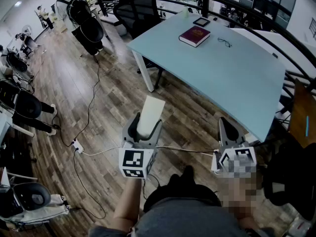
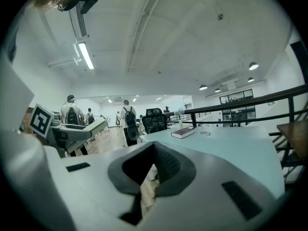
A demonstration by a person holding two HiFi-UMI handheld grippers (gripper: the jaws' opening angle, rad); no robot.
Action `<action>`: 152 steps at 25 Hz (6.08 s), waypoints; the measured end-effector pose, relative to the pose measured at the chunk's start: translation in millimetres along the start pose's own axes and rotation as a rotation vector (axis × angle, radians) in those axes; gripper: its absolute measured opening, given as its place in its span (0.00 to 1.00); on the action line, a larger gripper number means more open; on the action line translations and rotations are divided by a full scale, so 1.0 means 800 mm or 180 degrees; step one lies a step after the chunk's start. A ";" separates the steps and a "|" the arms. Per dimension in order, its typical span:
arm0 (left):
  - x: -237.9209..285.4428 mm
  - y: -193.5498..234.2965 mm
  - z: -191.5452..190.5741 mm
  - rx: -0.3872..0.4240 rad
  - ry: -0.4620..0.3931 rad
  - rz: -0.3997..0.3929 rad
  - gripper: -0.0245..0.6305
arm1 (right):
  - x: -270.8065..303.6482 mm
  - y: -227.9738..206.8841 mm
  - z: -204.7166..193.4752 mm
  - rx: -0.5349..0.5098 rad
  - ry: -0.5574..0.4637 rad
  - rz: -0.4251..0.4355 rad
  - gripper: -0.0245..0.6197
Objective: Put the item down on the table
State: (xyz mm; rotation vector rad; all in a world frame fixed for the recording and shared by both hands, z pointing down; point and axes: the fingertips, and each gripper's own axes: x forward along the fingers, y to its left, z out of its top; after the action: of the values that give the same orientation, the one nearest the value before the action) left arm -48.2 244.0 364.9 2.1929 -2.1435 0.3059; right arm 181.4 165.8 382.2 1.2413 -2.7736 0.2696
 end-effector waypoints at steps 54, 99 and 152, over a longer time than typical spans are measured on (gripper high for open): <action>0.267 0.186 0.043 0.0039 -0.0021 0.0259 0.51 | 0.327 -0.036 0.069 0.0122 -0.0061 0.0345 0.04; 0.609 0.182 0.010 0.0172 0.0396 -0.0755 0.51 | 0.482 -0.193 0.096 0.0251 0.0030 -0.0551 0.04; 0.768 0.083 -0.163 0.0422 0.1521 -0.1204 0.52 | 0.483 -0.299 0.079 0.0584 0.0094 -0.0912 0.04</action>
State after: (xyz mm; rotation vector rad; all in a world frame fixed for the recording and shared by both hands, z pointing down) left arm -118.9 -338.8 598.1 2.2378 -1.4704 0.8592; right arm 101.9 -285.5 409.4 1.6392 -2.5481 0.5211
